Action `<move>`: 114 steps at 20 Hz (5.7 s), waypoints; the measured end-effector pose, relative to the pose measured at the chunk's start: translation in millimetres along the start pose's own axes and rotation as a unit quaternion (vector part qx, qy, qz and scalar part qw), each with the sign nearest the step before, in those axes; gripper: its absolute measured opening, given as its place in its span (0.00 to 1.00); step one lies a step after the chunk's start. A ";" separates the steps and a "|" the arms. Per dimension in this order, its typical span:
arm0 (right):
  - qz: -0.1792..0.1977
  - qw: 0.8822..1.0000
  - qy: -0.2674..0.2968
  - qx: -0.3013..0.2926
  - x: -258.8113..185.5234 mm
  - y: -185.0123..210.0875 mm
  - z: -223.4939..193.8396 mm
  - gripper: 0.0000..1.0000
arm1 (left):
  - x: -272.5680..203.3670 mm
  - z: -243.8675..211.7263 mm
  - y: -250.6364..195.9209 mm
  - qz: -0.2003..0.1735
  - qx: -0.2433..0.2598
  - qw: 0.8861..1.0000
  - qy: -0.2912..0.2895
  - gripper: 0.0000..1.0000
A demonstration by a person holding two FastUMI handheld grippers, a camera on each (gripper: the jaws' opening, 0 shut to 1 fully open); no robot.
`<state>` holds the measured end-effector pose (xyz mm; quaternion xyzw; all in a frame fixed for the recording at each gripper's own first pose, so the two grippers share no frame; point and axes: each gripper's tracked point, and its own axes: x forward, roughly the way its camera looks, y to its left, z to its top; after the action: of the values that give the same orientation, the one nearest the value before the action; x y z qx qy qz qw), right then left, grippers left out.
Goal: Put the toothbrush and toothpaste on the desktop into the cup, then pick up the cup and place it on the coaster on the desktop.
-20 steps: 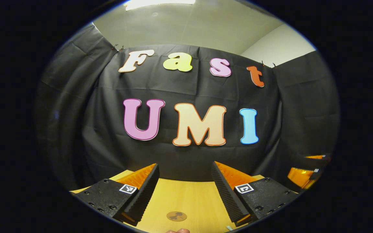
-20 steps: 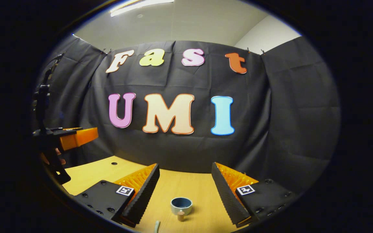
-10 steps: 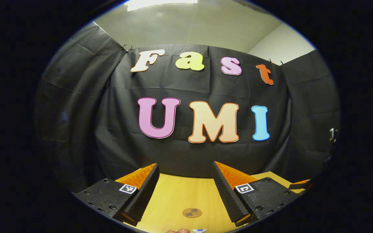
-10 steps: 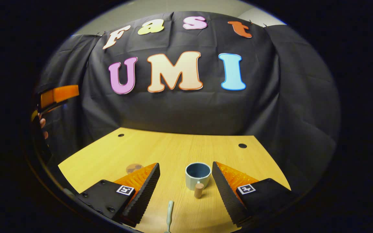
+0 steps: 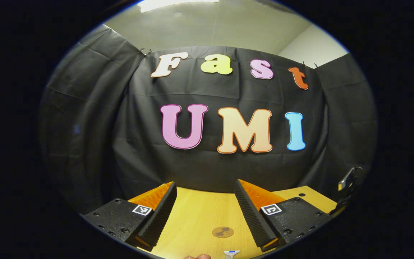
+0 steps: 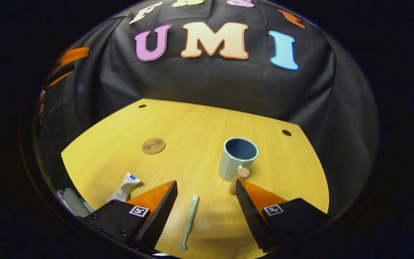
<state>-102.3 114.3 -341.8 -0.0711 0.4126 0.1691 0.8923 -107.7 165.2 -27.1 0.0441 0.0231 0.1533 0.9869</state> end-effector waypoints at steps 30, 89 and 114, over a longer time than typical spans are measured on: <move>0.045 0.968 0.247 0.016 43.2 30.3 -97.8 0.16 | -19.6 -77.2 -5.9 -0.008 0.027 0.996 0.090 0.94; 0.097 0.980 0.116 0.129 27.2 19.9 -53.3 0.12 | -87.5 -347.3 -74.8 -0.133 0.045 0.854 0.502 0.17; 0.024 0.937 -0.219 0.271 60.8 -112.6 187.0 0.09 | -86.4 -346.4 -75.5 -0.101 0.028 0.860 0.499 0.17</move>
<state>108.1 73.9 -267.9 0.2225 0.2388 0.0839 0.9415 -187.8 94.9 -376.1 -0.0128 0.5208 0.0536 0.8519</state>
